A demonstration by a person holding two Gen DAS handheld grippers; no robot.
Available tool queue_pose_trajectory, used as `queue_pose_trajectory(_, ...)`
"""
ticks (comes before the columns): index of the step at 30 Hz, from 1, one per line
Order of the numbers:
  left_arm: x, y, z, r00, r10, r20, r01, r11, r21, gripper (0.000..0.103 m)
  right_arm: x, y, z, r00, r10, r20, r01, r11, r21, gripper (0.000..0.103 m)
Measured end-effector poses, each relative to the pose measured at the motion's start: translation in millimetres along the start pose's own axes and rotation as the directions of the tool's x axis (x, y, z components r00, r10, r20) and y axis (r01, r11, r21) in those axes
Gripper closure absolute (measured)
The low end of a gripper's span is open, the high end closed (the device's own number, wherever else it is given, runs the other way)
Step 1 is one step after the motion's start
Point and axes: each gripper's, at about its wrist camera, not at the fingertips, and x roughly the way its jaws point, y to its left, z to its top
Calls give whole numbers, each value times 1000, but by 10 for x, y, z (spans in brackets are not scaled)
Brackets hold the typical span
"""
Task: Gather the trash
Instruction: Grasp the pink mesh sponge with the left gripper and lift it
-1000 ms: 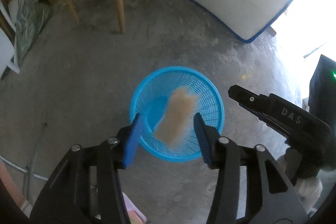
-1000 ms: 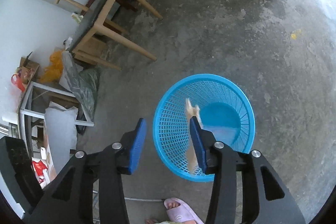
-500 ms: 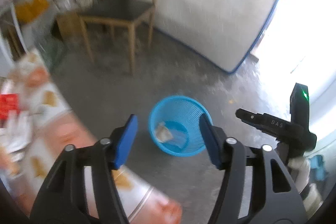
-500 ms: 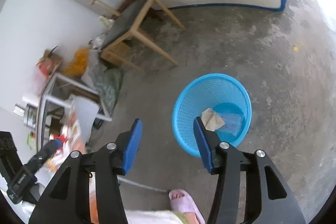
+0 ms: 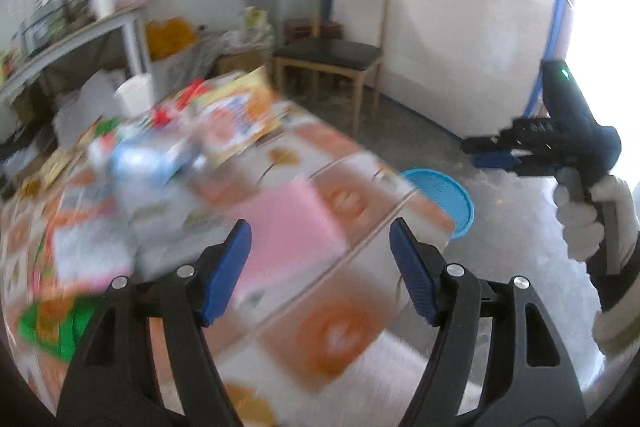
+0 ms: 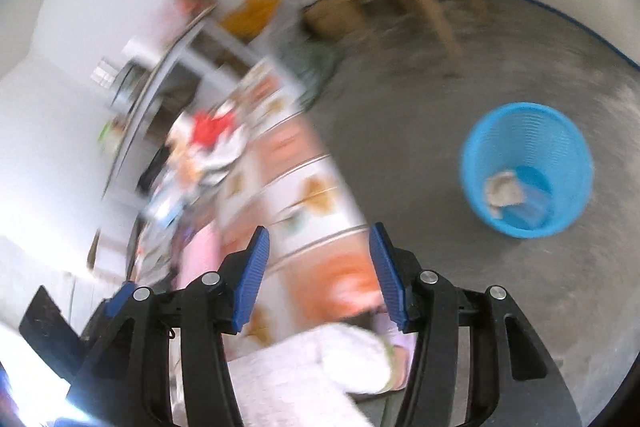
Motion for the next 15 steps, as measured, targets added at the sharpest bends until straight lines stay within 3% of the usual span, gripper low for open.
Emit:
queue_pose_trajectory(5,47,214,-377,998,11,-62,-16,997,-78,36,609,743,-2,990,72,-122,-93,980,-177,52)
queue_pose_trajectory(7,74,246,-487,996,-13,-86,5,995,-101,43,859,991,49,986,70,-153,-106,965,-241,52)
queue_pose_trajectory(11,191,321,-583,993,-66,-100,51,988,-149,58,1297,1286,114,981,-2,-193,-64,940,-336,67)
queue_pose_trajectory(15,209,466,-590,992,-99,-79,81,974,-209,69,1580,1379,52,964,-46,-263,-58,926,-374,70)
